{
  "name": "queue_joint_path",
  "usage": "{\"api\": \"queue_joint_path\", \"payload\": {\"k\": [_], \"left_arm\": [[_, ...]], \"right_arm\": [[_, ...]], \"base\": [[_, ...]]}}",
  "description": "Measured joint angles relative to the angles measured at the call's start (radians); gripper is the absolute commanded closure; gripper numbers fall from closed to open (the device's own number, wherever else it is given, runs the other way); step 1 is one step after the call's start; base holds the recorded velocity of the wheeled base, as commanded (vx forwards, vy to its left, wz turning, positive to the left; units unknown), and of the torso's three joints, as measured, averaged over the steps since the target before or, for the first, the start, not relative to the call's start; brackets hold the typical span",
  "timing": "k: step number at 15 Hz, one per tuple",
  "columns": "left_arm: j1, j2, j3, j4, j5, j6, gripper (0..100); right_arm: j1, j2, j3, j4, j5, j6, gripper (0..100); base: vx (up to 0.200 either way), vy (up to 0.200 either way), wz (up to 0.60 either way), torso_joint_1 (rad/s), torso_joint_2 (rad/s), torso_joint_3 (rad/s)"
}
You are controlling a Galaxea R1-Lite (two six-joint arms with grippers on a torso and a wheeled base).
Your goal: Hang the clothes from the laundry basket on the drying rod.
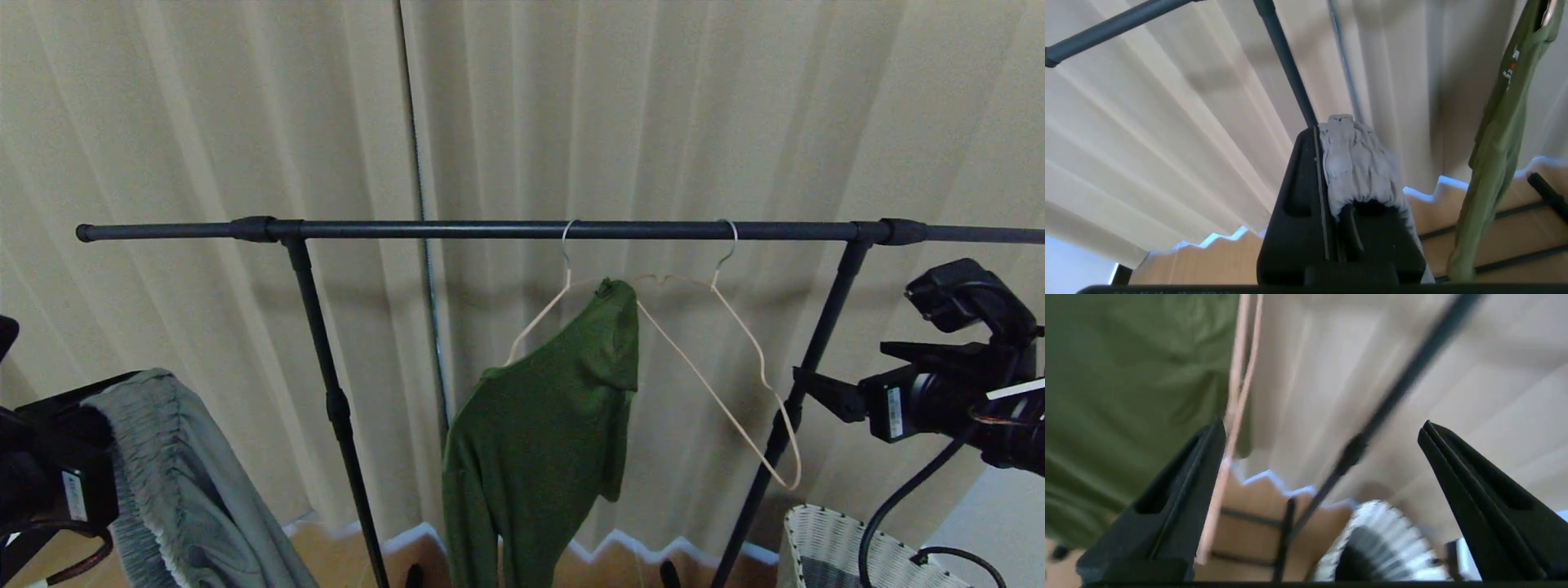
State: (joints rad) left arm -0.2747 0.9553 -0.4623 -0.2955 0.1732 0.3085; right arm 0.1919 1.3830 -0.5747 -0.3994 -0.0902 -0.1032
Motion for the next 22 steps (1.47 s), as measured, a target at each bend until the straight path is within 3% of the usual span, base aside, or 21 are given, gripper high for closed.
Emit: {"api": "queue_joint_path", "payload": {"k": [4,7,11,16,17,22], "left_arm": [[0.000,-0.001,0.002,0.000,0.000,0.000,100],[0.000,-0.002,0.004,0.001,0.000,0.000,100],[0.000,-0.013,0.023,0.000,0.000,0.000,100],[0.000,-0.022,0.029,0.000,0.000,0.001,100],[0.000,-0.022,0.029,0.000,0.000,0.001,100],[0.000,-0.026,0.030,0.000,0.000,0.000,100]], "right_arm": [[0.070,0.106,-0.096,0.045,-0.075,0.032,0],[0.103,0.183,-0.159,0.103,-0.086,0.044,0],[0.113,0.266,-0.236,0.173,-0.110,0.120,0],[0.117,0.336,-0.294,0.171,-0.123,0.136,0],[0.117,0.343,-0.296,0.170,-0.123,0.136,100],[0.117,0.370,-0.305,0.164,-0.139,0.137,100]], "base": [[0.000,0.000,0.00,0.000,0.00,0.000],[0.000,0.000,0.00,0.000,0.00,0.000],[0.000,0.000,0.00,0.000,0.00,0.000],[0.000,0.000,0.00,0.000,0.00,0.000],[0.000,0.000,0.00,0.000,0.00,0.000],[0.000,0.000,0.00,0.000,0.00,0.000]]}}
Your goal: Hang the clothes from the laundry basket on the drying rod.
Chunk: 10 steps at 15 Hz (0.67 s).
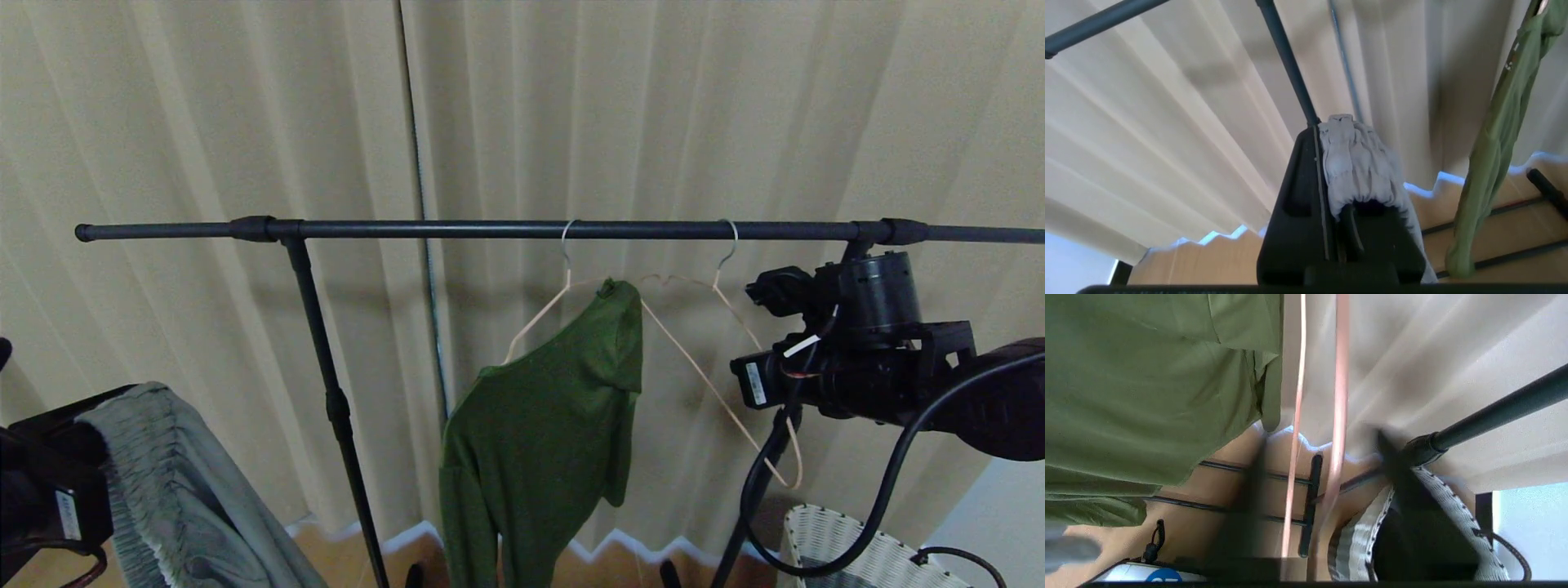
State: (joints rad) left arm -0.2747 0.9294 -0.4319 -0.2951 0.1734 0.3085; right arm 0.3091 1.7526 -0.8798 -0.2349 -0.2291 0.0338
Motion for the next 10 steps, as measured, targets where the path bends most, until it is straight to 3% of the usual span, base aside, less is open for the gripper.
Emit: {"api": "queue_joint_path", "payload": {"k": [10], "left_arm": [[0.000,0.000,-0.002,0.001,0.000,0.000,100]], "right_arm": [[-0.009,-0.034,0.001,0.000,-0.020,0.014,100]], "base": [[0.000,0.000,0.00,0.000,0.00,0.000]]}}
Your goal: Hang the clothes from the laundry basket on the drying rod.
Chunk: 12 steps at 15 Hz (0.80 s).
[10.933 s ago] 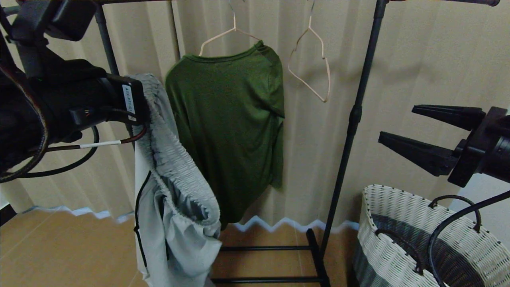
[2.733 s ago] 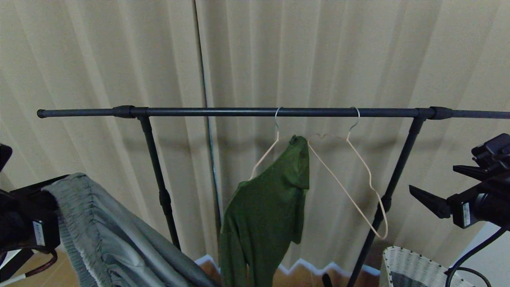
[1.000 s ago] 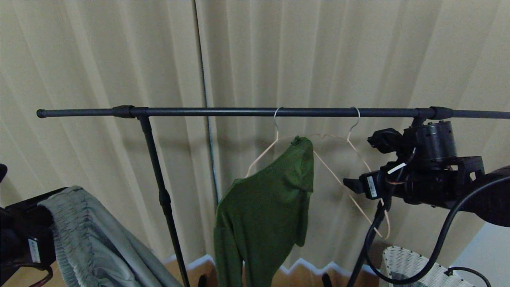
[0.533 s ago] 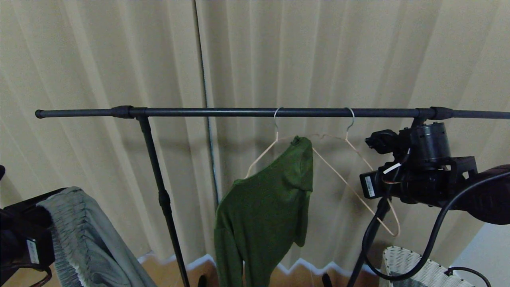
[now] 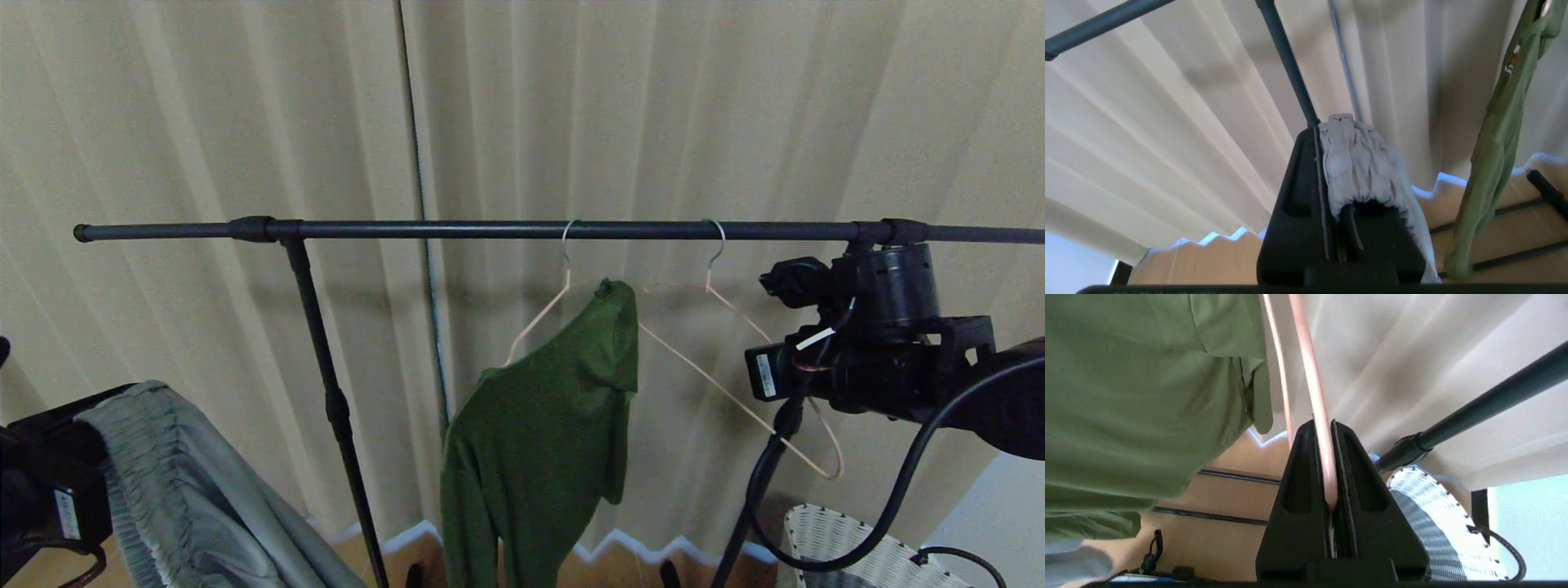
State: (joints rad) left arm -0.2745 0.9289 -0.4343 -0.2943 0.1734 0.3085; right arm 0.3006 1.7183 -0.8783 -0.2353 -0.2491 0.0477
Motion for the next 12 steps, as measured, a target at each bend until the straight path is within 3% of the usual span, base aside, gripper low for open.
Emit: {"api": "queue_joint_path", "payload": {"k": [12], "left_arm": [[0.000,0.002,0.000,-0.001,0.001,0.001,100]], "right_arm": [[0.000,-0.114,0.010,-0.001,0.000,0.044,100]], "base": [[0.000,0.000,0.00,0.000,0.00,0.000]]}}
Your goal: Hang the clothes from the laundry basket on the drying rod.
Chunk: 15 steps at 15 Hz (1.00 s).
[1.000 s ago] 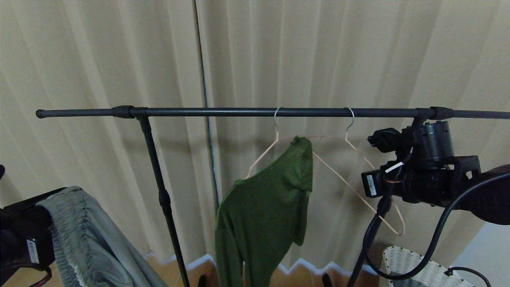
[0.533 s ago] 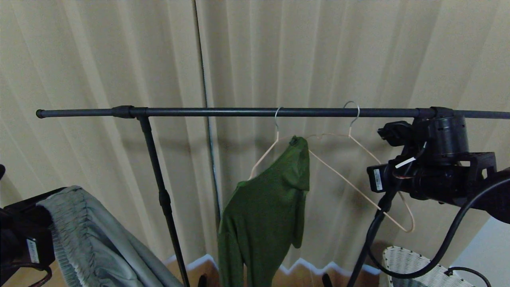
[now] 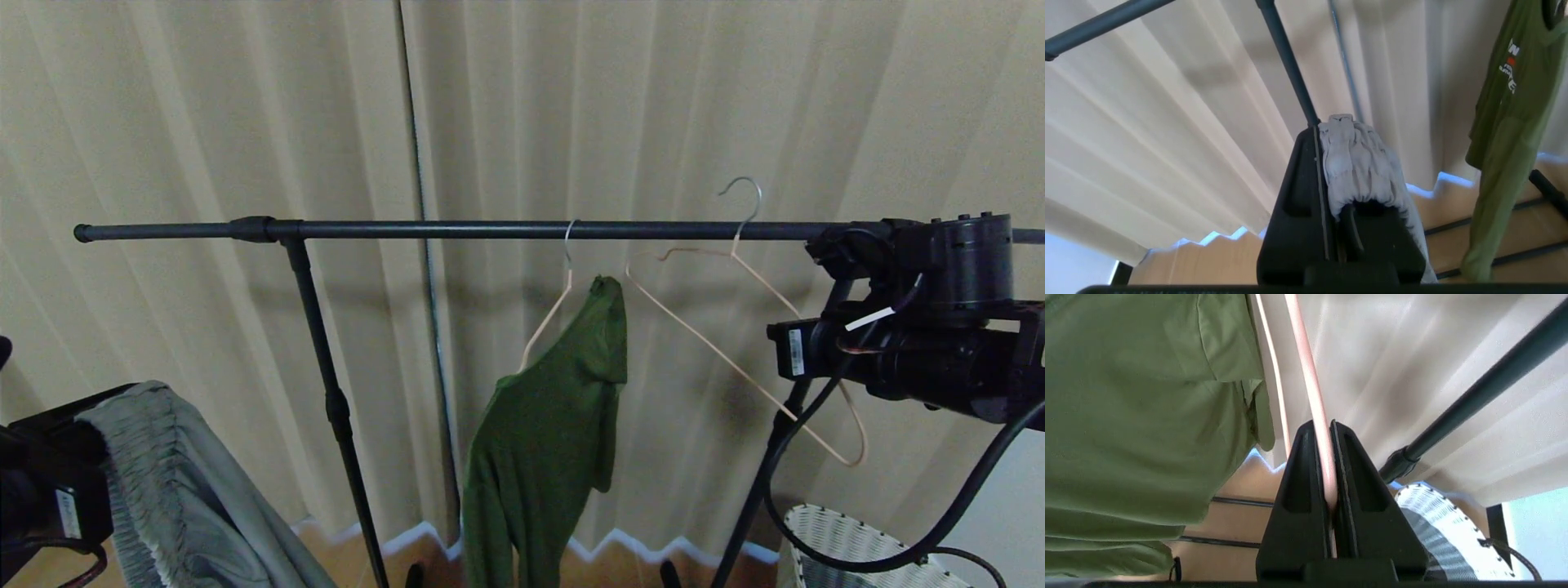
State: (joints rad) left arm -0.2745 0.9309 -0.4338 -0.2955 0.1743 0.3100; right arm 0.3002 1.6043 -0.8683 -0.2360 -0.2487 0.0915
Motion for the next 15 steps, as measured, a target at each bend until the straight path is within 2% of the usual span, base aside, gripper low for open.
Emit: {"api": "queue_joint_path", "payload": {"k": [3,8,15], "left_arm": [[0.000,0.000,0.000,0.000,0.000,0.001,100],[0.000,-0.001,0.000,0.000,0.001,0.003,100],[0.006,0.004,0.000,0.001,0.003,0.004,100]], "right_arm": [[0.000,-0.020,0.015,-0.002,-0.001,0.000,100],[0.000,-0.111,0.120,0.001,0.000,-0.001,100],[0.000,-0.189,0.166,0.001,0.000,-0.001,100]], "base": [[0.000,0.000,0.00,0.000,0.00,0.000],[0.000,0.000,0.00,0.000,0.00,0.000],[-0.200,0.000,0.00,0.002,0.00,0.001]]}}
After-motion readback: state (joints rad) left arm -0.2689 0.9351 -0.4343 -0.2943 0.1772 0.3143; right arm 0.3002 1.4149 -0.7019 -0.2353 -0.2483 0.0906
